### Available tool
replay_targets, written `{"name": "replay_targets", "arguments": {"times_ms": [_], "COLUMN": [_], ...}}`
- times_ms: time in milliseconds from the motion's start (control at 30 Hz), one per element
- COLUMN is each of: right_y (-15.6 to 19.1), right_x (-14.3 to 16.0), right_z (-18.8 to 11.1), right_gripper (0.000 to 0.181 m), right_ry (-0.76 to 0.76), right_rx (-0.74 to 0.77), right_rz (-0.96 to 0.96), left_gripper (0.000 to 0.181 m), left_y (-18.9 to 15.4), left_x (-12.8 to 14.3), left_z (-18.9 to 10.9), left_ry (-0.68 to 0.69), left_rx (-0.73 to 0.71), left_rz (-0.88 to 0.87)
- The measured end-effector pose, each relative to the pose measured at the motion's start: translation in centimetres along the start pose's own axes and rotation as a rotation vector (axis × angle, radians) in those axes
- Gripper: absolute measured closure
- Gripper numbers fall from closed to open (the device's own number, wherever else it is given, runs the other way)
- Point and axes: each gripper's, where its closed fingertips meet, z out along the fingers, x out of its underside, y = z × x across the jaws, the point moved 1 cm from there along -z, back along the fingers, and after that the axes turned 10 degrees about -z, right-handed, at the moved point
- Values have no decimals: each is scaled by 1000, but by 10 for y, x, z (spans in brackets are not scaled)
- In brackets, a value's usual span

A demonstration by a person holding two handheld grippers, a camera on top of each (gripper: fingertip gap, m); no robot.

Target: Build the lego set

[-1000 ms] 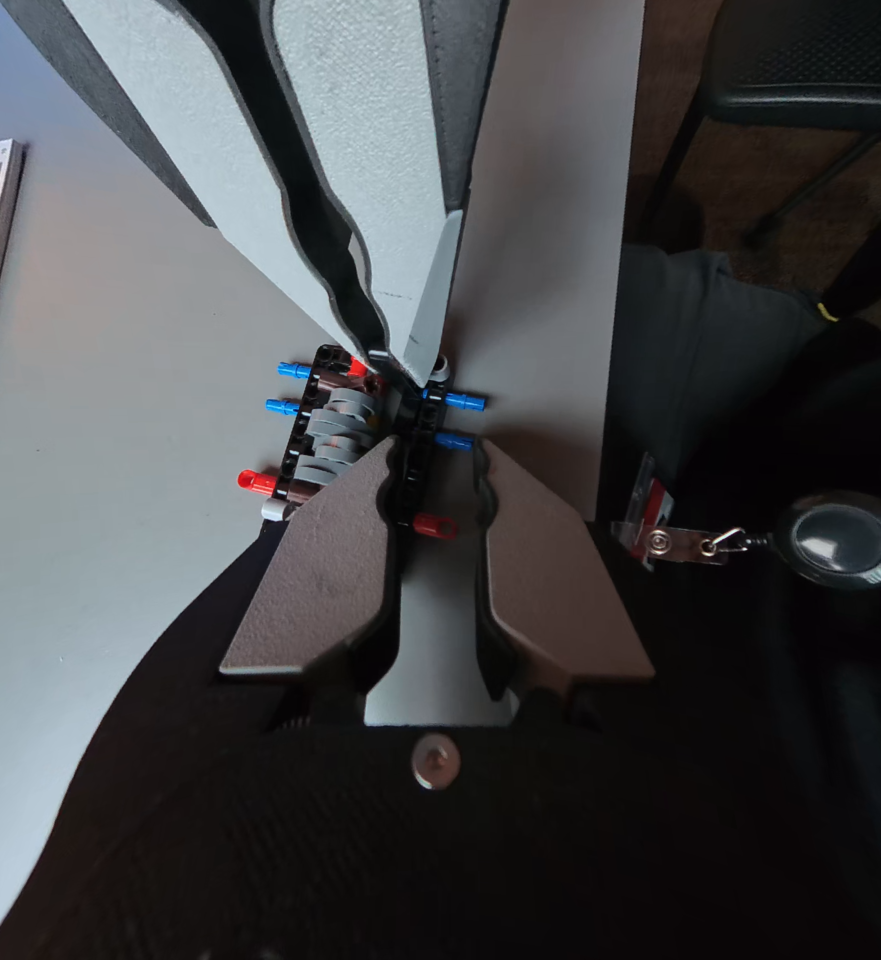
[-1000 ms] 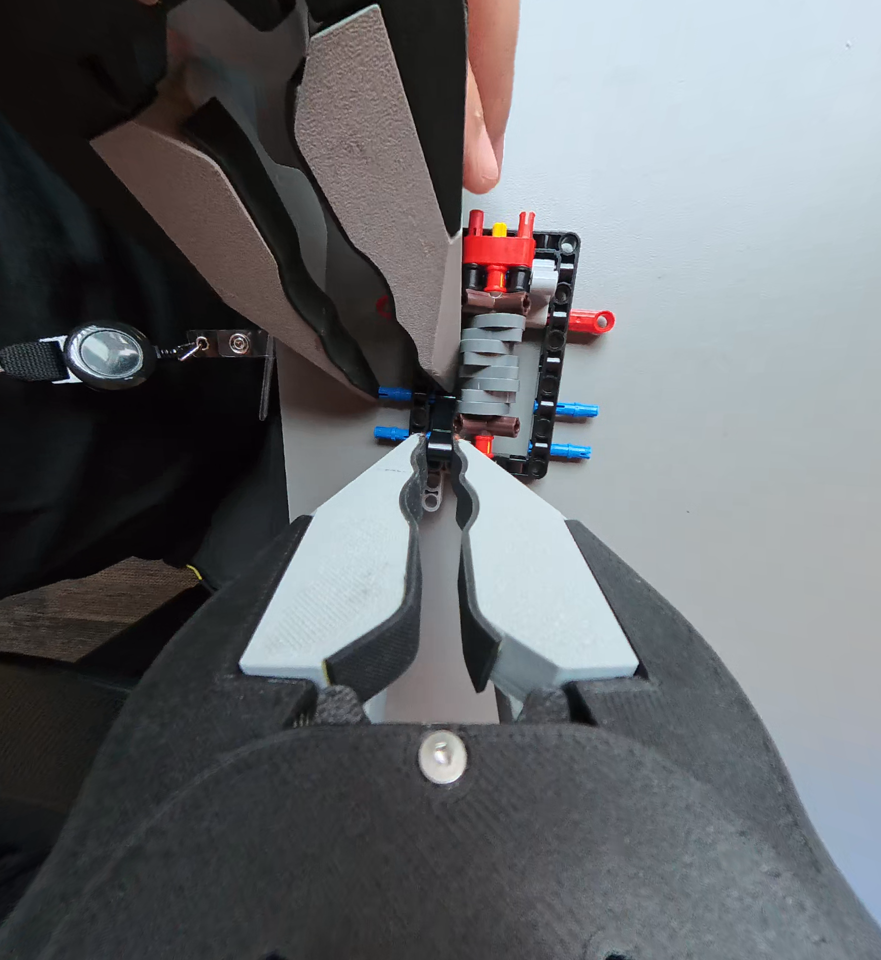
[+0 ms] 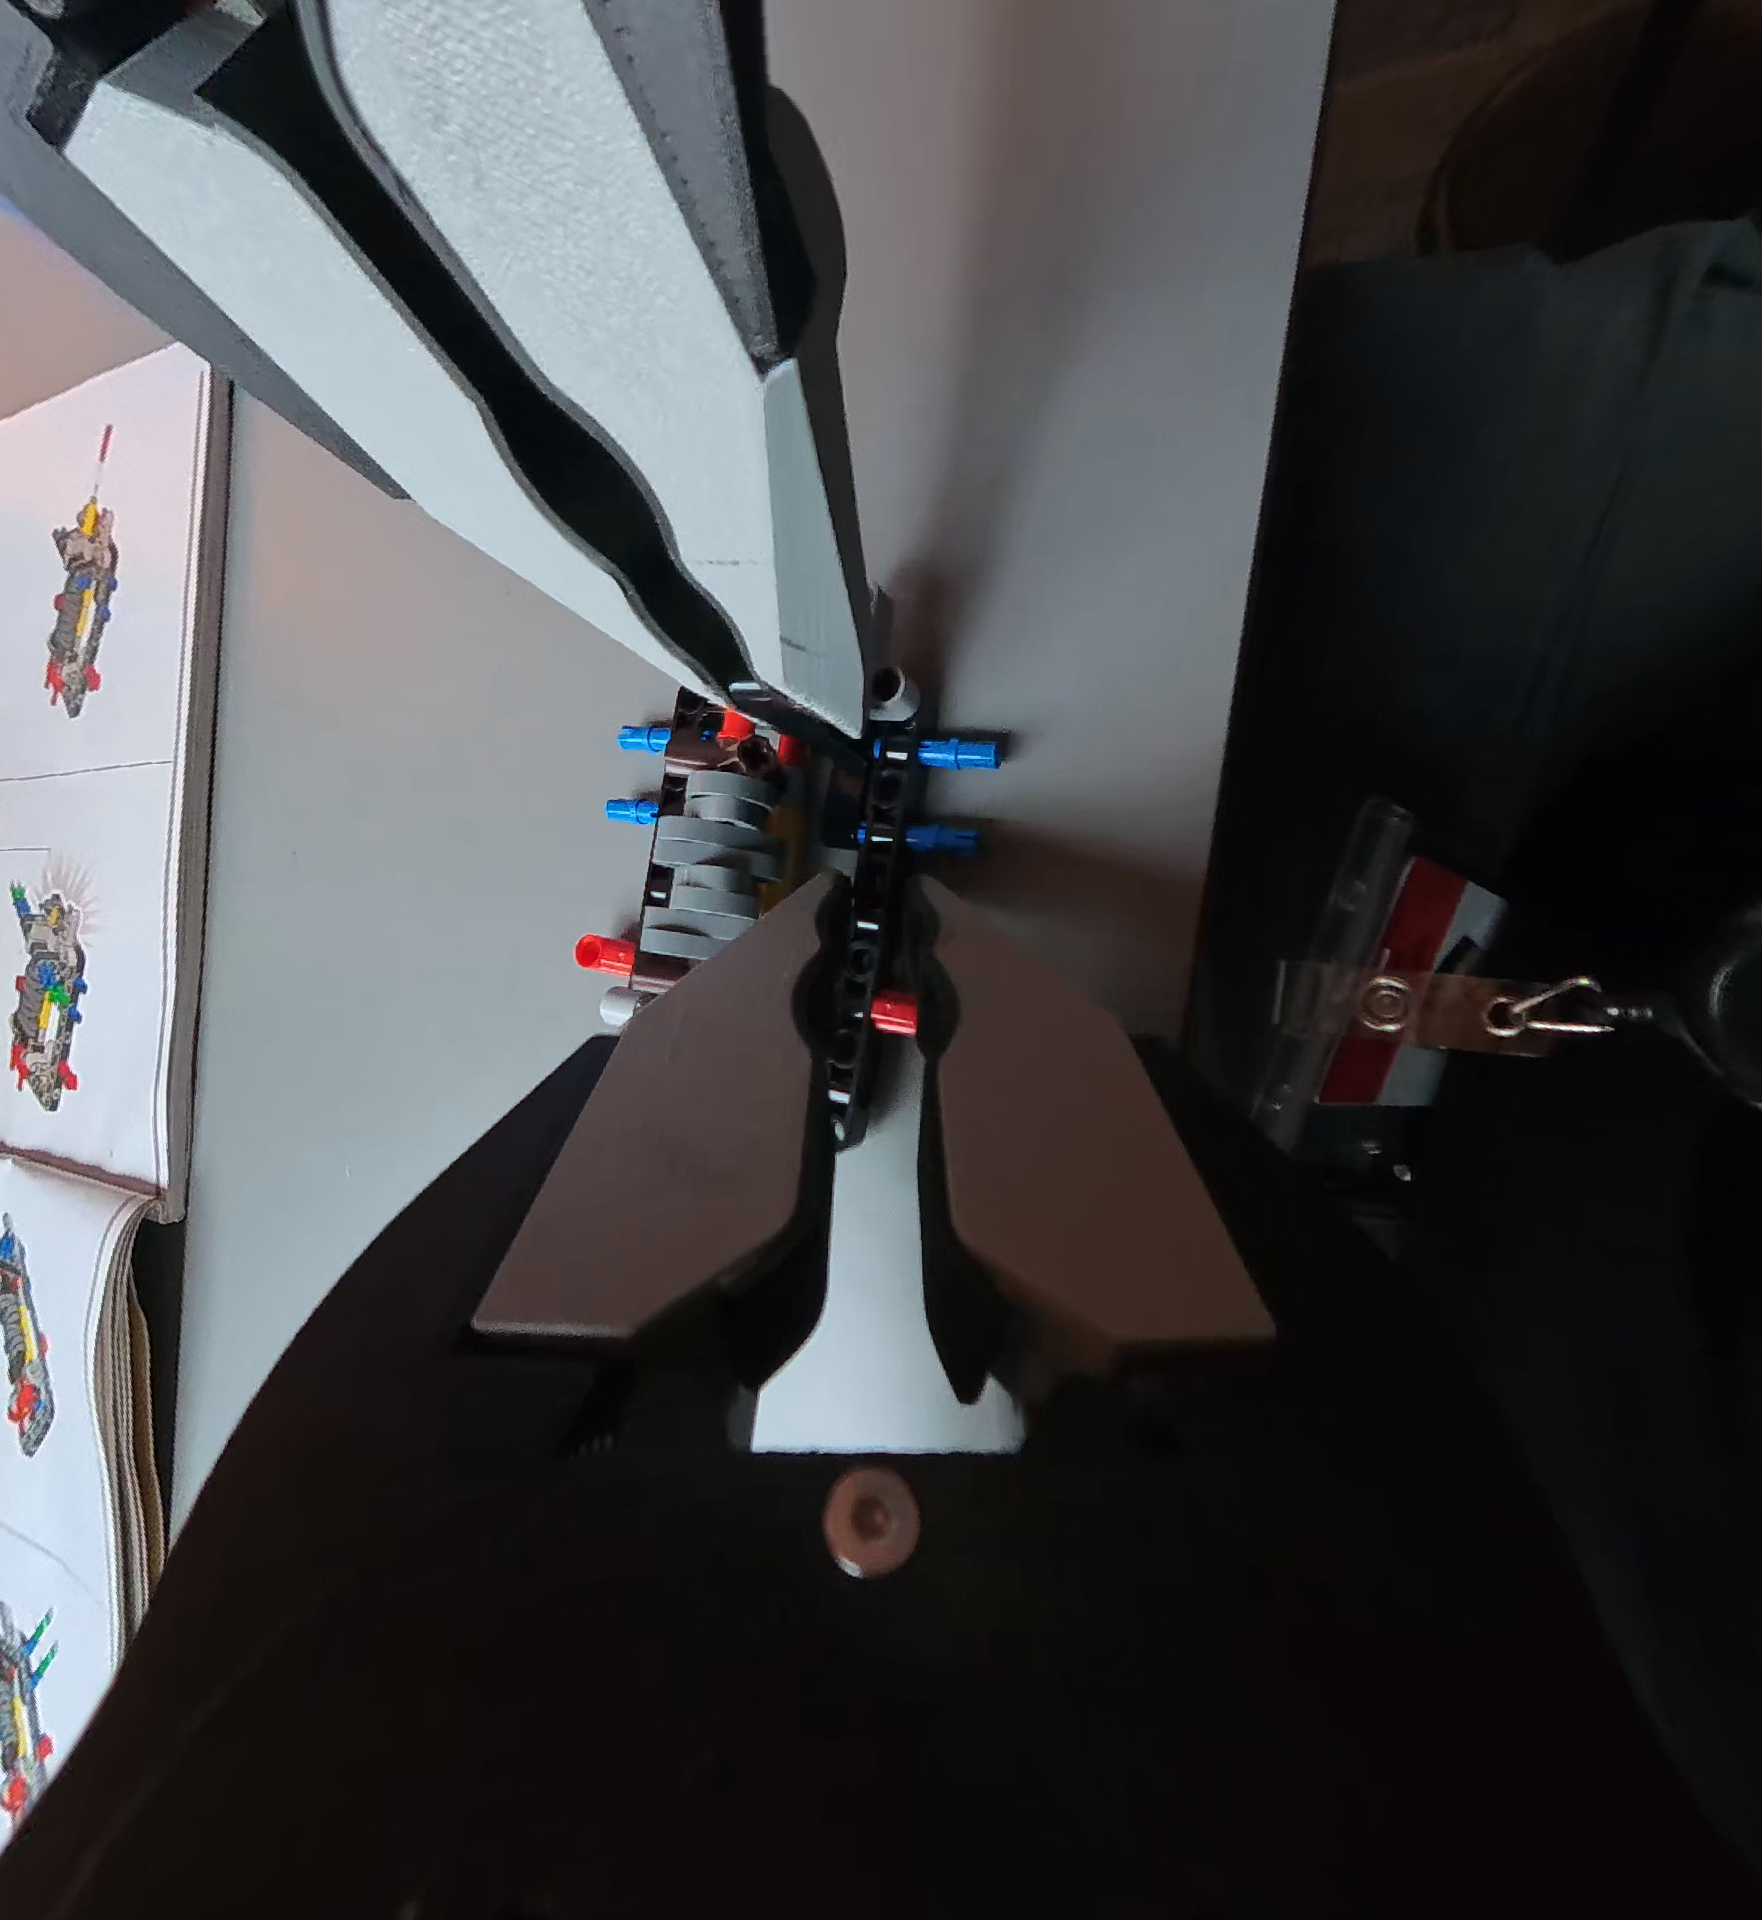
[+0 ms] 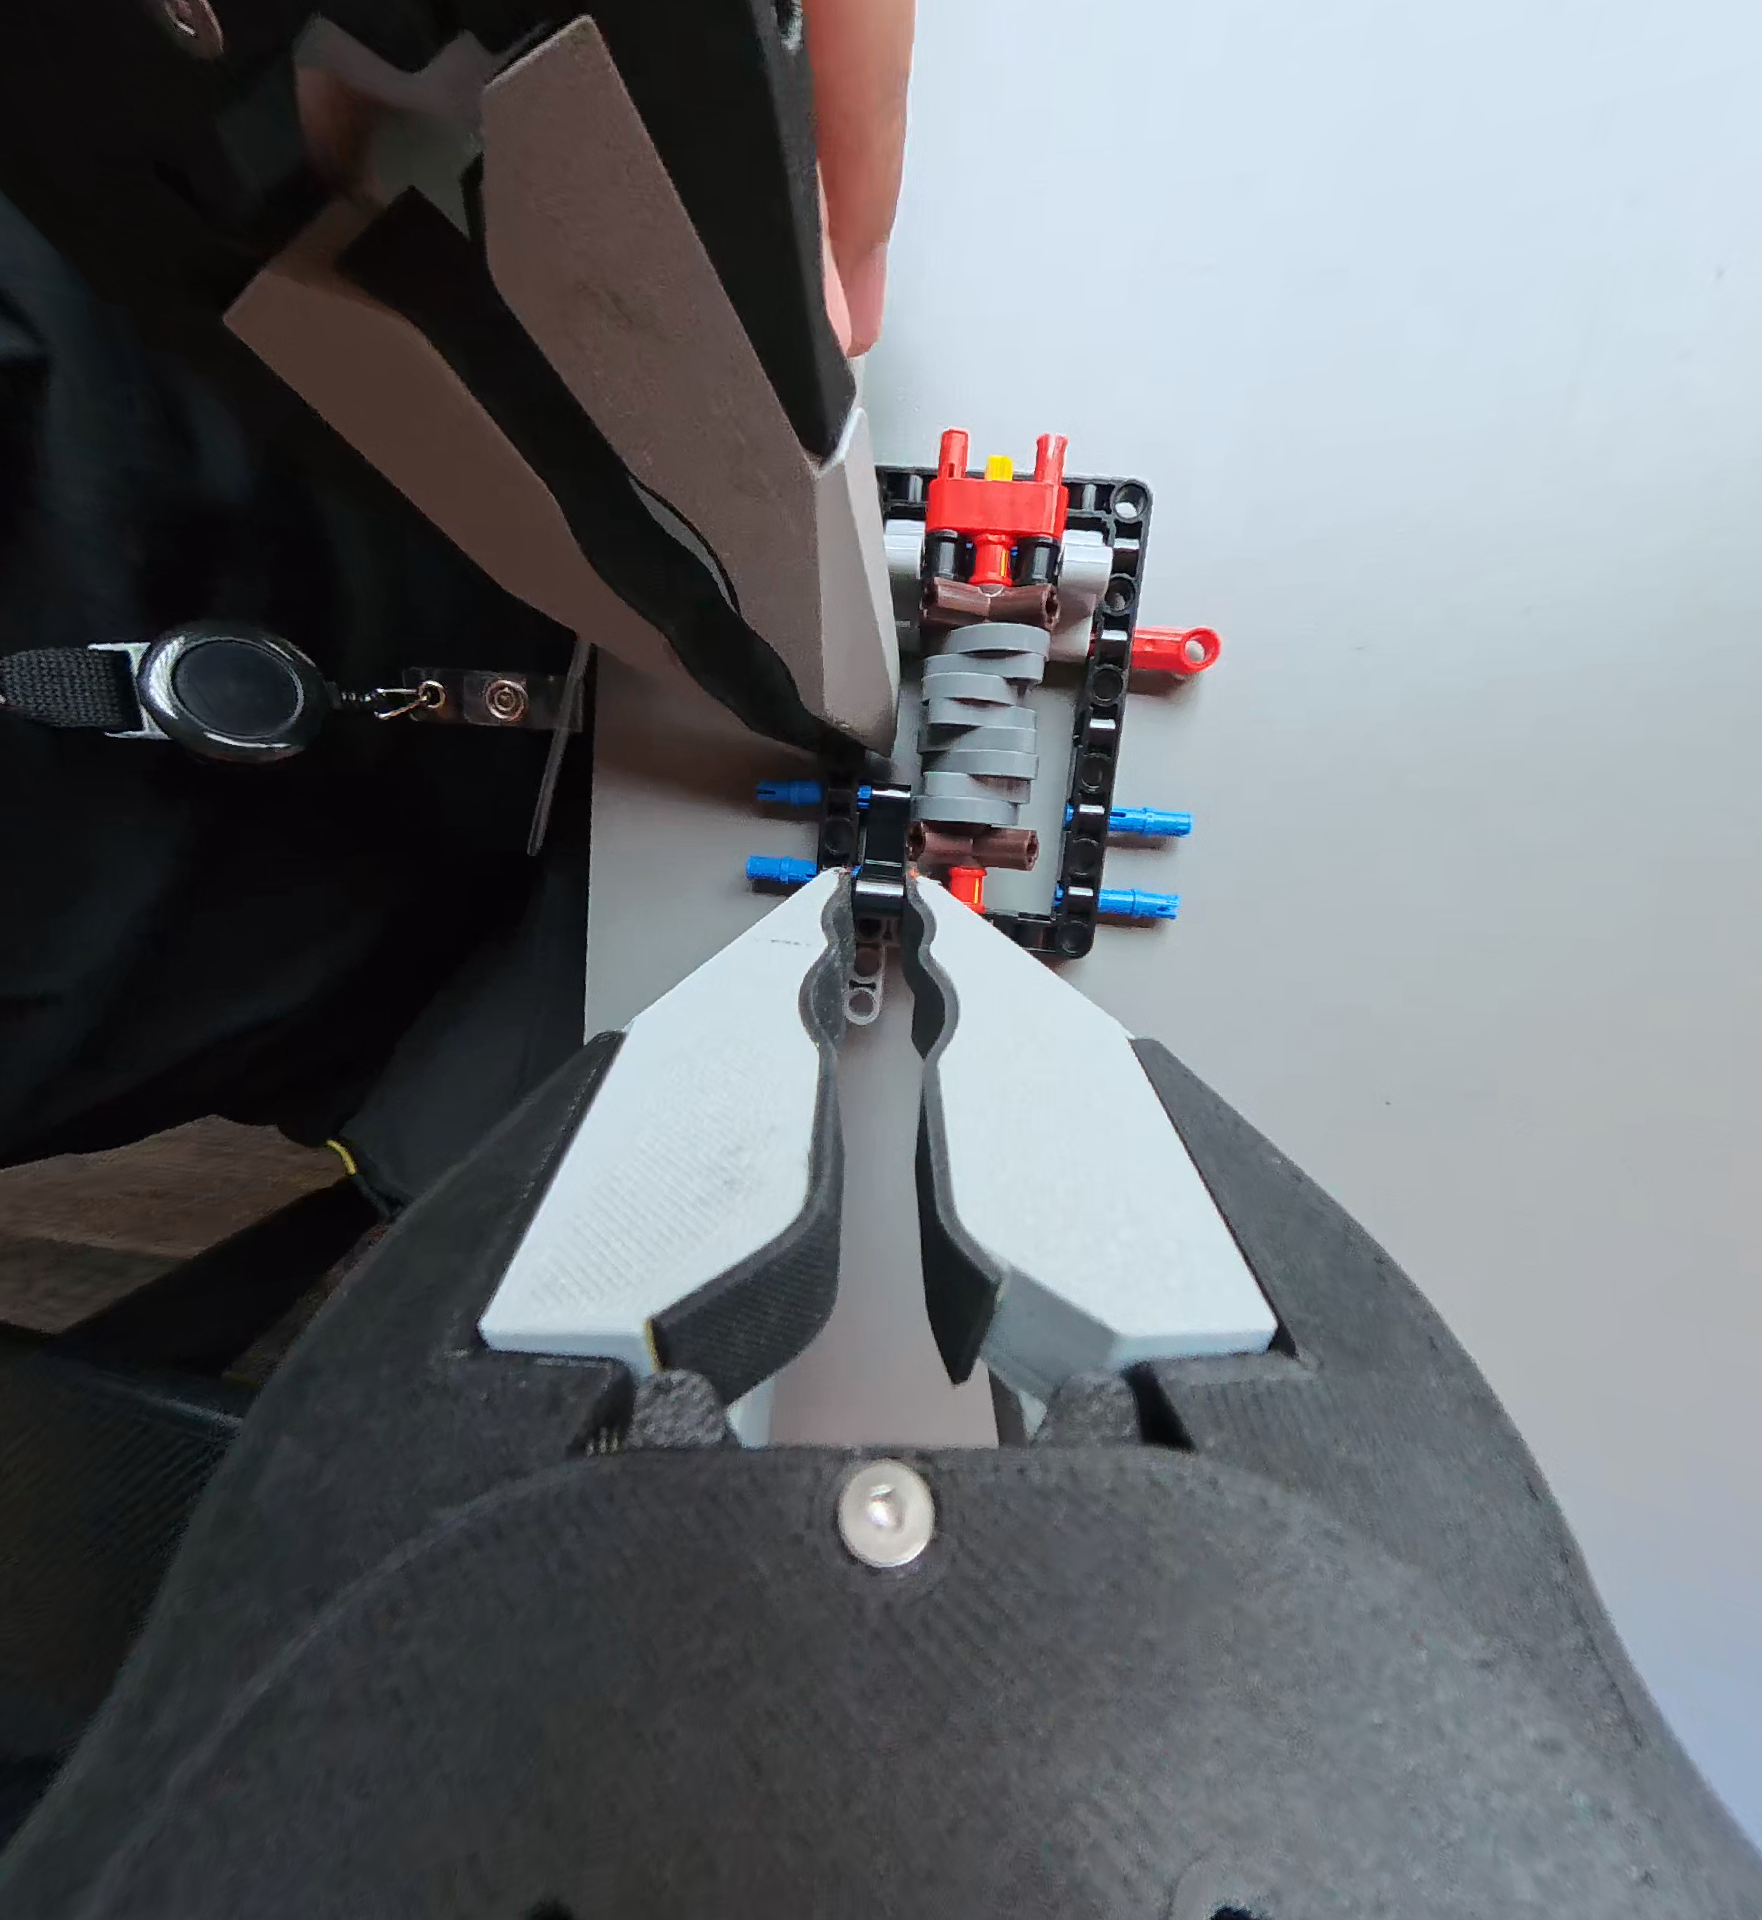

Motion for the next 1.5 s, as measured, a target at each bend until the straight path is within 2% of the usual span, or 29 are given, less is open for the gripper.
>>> {"name": "replay_targets", "arguments": {"times_ms": [67, 200, 333, 533, 700, 1133, 1300, 1500], "right_y": [0, 0, 4, 4, 3, 7, 6, -4], "right_x": [0, -1, 0, -1, 0, 1, 1, -1], "right_z": [0, 1, 1, 0, 0, 0, 0, -1], "right_gripper": [176, 176, 176, 176, 177, 176, 176, 176], "right_ry": [-1, -4, -26, -72, -131, -96, -127, -154], "right_rx": [24, 20, -7, -56, -91, -48, -71, -39], "right_rz": [-16, -55, -172, -202, -179, -291, -290, -180], "left_gripper": [170, 175, 175, 175, 174, 174, 174, 174], "left_y": [0, 0, -3, -3, -3, -2, -2, 4], "left_x": [0, 1, 0, -1, -1, -1, -1, 0], "left_z": [0, 0, 0, 0, 1, 2, 2, 3], "left_ry": [-14, -36, -54, -37, -65, -95, -95, -109], "left_rx": [-6, 33, 73, 69, 130, 170, 176, 131], "left_rz": [13, -41, -70, -68, -124, -171, -188, -139]}}
